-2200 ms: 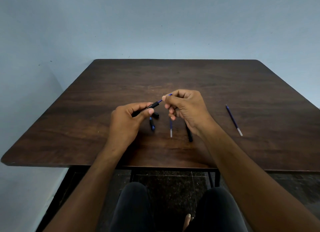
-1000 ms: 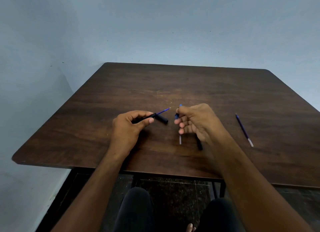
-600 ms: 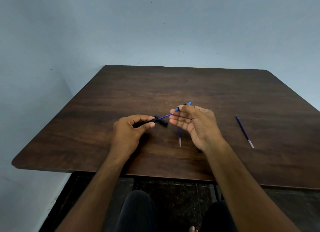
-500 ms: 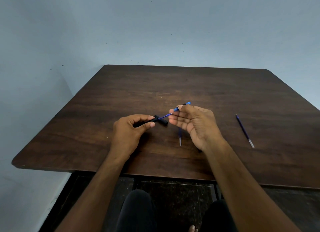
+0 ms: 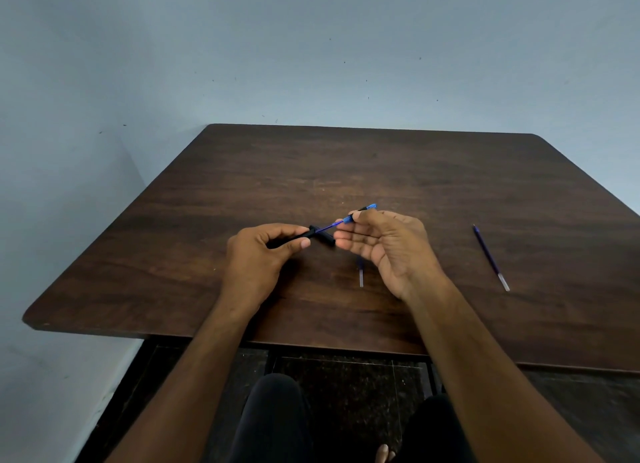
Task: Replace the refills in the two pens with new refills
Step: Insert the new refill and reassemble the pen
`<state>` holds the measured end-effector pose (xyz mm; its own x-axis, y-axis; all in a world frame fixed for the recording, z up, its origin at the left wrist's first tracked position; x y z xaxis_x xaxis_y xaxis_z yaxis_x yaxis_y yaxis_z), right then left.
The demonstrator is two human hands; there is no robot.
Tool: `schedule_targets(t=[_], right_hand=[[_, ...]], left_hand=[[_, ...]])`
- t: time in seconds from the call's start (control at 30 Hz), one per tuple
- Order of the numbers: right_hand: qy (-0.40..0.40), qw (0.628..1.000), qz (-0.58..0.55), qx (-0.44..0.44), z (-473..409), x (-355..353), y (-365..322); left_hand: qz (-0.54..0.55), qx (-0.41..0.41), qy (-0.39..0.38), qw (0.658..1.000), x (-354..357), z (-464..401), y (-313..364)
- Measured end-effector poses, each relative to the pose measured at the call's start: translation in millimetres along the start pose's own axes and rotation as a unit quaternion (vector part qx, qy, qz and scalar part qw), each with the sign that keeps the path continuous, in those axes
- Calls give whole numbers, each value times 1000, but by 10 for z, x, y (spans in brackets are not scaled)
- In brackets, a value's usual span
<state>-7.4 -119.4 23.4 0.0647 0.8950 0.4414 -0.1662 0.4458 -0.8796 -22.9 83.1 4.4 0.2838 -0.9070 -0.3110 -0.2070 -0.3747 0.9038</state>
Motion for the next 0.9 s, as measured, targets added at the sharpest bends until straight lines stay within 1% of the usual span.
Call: schedule_targets(t=[0.17, 0.37, 0.7, 0.9], right_hand=[[3, 1000, 24, 3, -5, 47, 28], [-24, 998, 49, 7, 32, 134, 90], [-43, 997, 68, 3, 46, 156, 101], [-82, 993, 85, 15, 12, 157, 99]], left_hand=[[-1, 2, -5, 1000, 7, 0, 9], [-8, 21, -11, 1000, -1, 14, 43], [-9, 23, -18, 1000, -5, 23, 90], [13, 18, -21, 1000, -15, 15, 95]])
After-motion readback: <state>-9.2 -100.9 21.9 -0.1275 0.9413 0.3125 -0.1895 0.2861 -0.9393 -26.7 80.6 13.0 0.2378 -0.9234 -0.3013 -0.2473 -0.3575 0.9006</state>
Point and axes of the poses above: each hand's wrist, its own z-axis away from the middle knuckle, its own x-axis out of the palm, y = z × x, the point moved 3 cm from there along -z, towards the middle knuckle, and after that the axes turned 1 degree about y, right-handed, at the moved point
